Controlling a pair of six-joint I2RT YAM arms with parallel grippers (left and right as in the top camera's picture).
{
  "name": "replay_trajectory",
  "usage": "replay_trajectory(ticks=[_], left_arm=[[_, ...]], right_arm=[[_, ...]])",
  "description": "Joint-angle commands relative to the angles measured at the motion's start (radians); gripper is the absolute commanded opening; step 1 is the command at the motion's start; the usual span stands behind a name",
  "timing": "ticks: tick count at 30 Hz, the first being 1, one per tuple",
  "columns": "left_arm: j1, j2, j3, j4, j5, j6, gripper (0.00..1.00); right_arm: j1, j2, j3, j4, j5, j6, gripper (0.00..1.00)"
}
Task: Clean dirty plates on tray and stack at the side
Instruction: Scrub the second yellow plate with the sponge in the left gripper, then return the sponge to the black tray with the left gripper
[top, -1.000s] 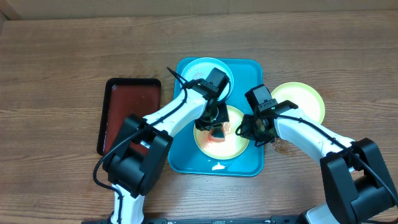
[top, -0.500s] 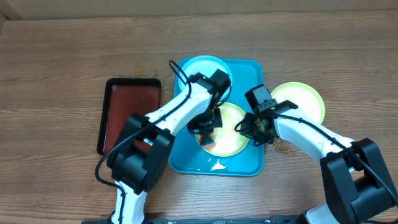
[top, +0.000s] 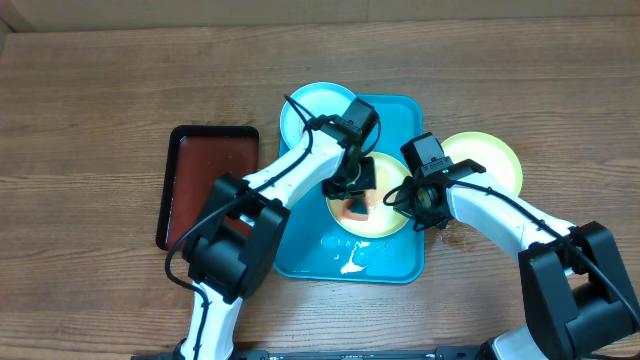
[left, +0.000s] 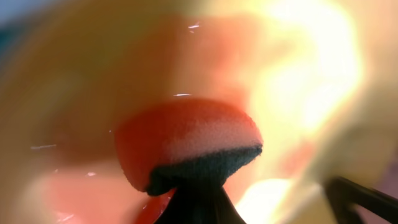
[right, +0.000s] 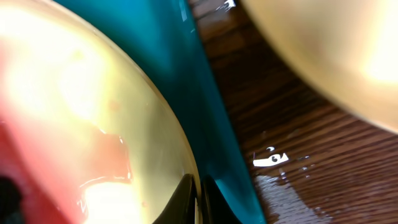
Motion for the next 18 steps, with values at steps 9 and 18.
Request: replay_trajectory(ticks=[9,18], left_arm=[[-0.031,0.054,-0.006,0.028,0.058,0.072,0.04],[0.043,0.038,0.083,-0.233,-0.215,0.002,0.04]], right_arm=[[-0.005,0.014,-0.006,-0.006,0.039,0.019,0.04],[-0.005,0.014,-0.006,-0.011,0.039,0.014,0.04]])
